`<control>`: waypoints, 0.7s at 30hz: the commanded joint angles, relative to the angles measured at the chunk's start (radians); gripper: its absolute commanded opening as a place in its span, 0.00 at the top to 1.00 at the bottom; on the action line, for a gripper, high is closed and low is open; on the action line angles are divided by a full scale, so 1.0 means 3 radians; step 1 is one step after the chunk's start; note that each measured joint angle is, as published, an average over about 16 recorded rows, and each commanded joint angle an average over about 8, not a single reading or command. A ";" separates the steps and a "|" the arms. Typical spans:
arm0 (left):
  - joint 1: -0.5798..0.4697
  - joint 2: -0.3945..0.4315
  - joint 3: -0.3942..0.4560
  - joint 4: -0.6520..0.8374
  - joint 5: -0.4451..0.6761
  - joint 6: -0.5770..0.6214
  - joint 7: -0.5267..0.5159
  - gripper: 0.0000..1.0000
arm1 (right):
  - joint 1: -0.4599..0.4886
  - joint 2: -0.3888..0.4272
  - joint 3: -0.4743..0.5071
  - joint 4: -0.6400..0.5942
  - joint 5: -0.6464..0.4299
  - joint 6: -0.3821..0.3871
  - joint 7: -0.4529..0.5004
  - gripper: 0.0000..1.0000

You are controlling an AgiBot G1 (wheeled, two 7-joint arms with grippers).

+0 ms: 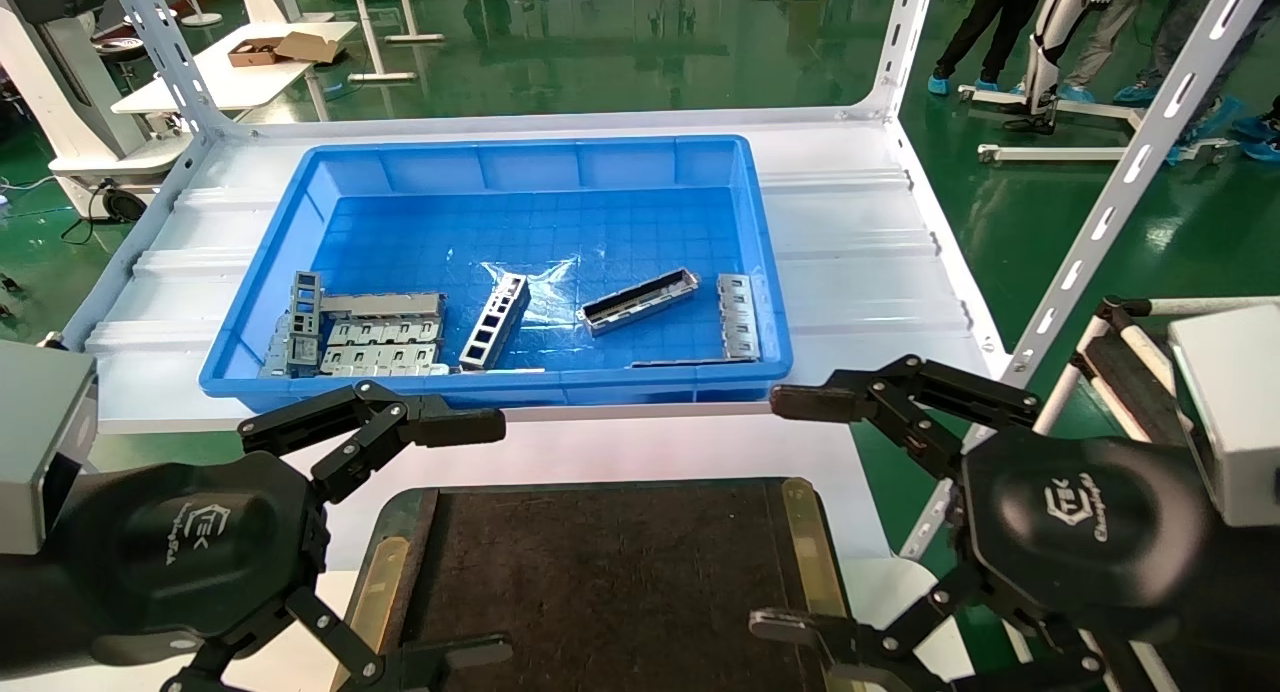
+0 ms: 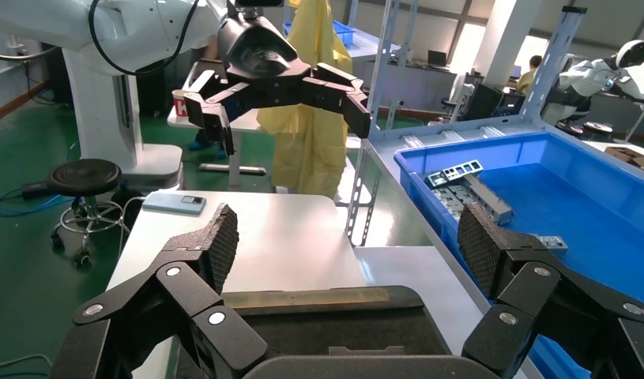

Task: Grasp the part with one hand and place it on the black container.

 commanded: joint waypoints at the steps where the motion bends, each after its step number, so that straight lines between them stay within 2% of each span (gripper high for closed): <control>1: 0.0000 0.0000 0.0000 0.0000 0.0000 0.0000 0.0000 0.00 | 0.0001 0.0001 -0.0003 0.0000 0.0002 0.0001 -0.0002 0.00; 21: 0.0003 -0.0002 -0.0002 -0.0004 0.0001 0.0001 -0.0002 0.00 | -0.0026 -0.0038 0.0101 0.0014 -0.0069 -0.0037 0.0054 0.00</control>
